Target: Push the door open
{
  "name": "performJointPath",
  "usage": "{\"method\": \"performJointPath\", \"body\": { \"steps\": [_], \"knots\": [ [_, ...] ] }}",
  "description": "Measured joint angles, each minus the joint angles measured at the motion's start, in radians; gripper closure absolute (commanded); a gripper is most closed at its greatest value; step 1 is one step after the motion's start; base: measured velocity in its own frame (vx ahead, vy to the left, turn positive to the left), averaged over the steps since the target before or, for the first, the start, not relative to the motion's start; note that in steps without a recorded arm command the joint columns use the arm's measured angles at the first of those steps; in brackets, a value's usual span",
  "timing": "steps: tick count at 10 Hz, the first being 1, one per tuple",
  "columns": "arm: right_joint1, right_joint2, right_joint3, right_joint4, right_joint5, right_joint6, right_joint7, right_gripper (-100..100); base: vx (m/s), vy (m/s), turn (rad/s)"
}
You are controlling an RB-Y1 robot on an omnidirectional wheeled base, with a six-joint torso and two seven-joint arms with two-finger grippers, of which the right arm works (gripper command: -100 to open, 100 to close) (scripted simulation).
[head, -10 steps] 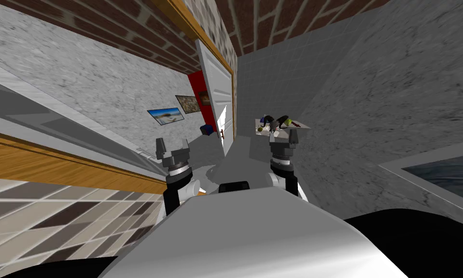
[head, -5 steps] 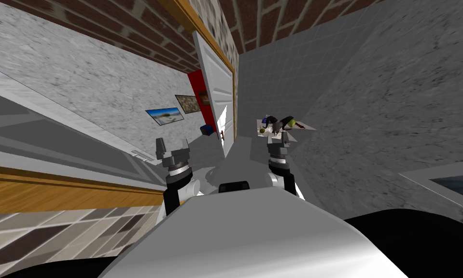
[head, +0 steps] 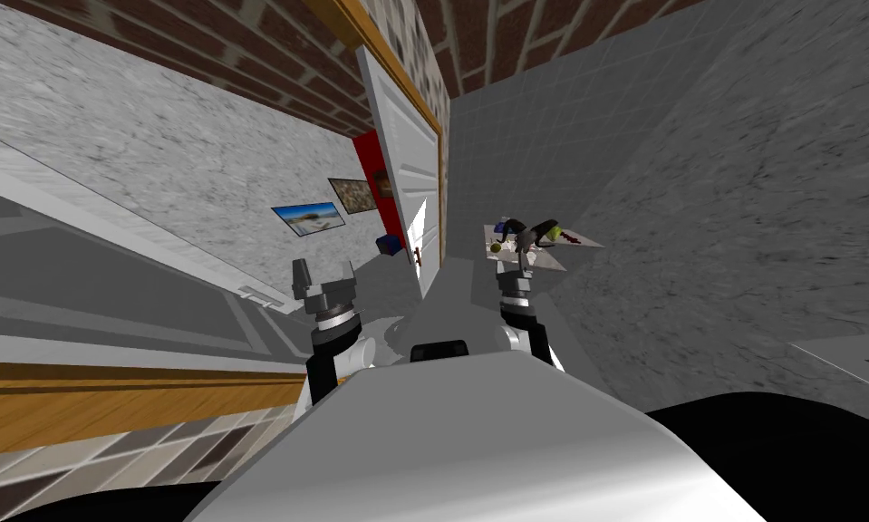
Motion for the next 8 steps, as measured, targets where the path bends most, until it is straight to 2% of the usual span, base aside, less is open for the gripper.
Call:
{"method": "performJointPath", "body": {
  "steps": [1, 4, 8],
  "knots": [
    [0.001, -0.003, 0.004, 0.012, -0.02, 0.009, 0.009, -100, 0.096, -0.009, 0.025],
    [-0.002, -0.014, 0.011, 0.039, -0.094, 0.069, 0.043, -100, 0.095, -0.011, 0.024],
    [-0.011, -0.026, 0.033, 0.113, -0.193, 0.127, 0.095, -100, 0.094, -0.013, 0.029]
  ]
}}
